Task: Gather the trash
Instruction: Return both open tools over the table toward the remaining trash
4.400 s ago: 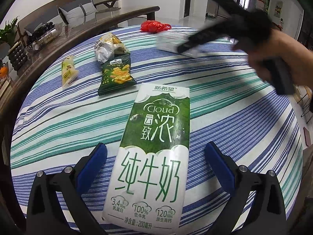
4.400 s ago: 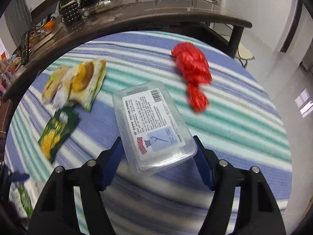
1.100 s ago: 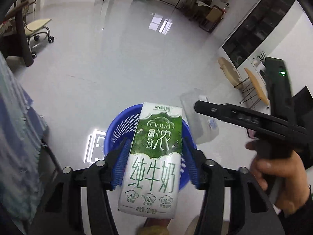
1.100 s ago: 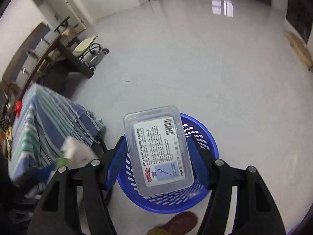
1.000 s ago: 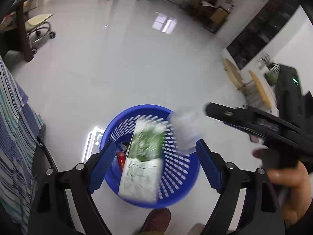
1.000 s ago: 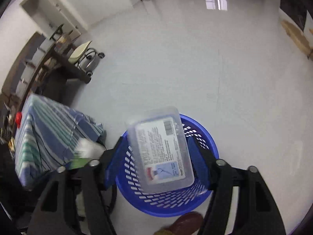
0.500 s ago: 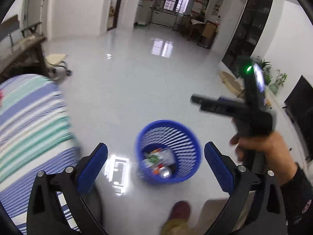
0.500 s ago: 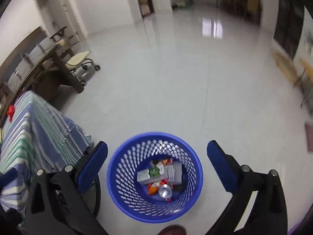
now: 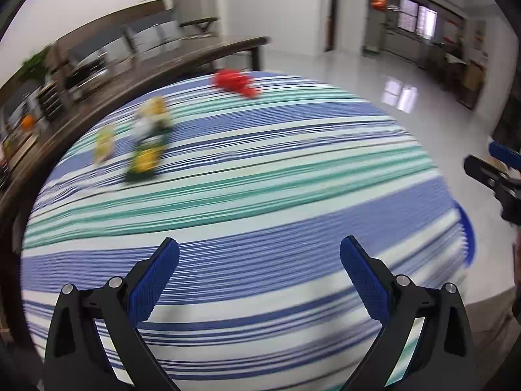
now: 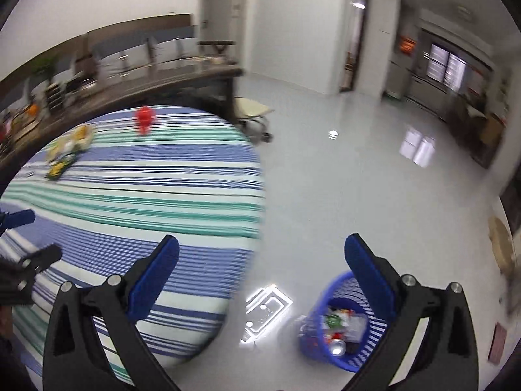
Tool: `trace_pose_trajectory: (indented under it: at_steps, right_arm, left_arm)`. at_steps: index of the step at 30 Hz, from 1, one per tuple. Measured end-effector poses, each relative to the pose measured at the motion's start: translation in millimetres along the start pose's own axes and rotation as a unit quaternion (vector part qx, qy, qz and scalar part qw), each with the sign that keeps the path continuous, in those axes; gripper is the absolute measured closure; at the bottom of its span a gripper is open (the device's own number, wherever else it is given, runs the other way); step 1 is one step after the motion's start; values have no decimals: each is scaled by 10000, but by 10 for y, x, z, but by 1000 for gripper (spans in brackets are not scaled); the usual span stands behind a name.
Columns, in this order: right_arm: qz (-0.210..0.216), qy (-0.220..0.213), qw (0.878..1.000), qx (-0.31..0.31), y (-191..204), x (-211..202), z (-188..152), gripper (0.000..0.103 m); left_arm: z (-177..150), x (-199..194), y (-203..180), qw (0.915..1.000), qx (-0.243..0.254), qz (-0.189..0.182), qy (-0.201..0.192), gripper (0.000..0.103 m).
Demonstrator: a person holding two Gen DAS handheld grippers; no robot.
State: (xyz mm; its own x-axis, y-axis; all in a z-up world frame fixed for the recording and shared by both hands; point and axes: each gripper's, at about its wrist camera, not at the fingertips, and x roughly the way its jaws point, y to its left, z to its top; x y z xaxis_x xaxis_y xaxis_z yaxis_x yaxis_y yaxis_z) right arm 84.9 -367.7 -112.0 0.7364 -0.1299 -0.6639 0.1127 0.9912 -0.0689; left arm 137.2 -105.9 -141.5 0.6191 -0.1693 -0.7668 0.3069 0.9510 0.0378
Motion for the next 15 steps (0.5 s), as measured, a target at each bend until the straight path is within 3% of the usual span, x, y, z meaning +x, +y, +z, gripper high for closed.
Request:
trace_pose_trajectory:
  at_steps: [3,6,11,15]
  right_arm:
    - [239,72,9996,-144,447,94,95,5]
    - [408,205,9981,-408,882,234,181,5]
    - [273,372,9935,-1040,1415,390,253,5]
    - [145,399,9911,-1260,1590,476,298,5]
  left_arm:
    - [-21,33,352,9996,-180,203,86,5]
    - [-38,73,609,9992,-302,168,176,5]
    - [-96,199,762,9984,-407,189,342,5]
    - [-138,288,796,9982,-394,165,427,5]
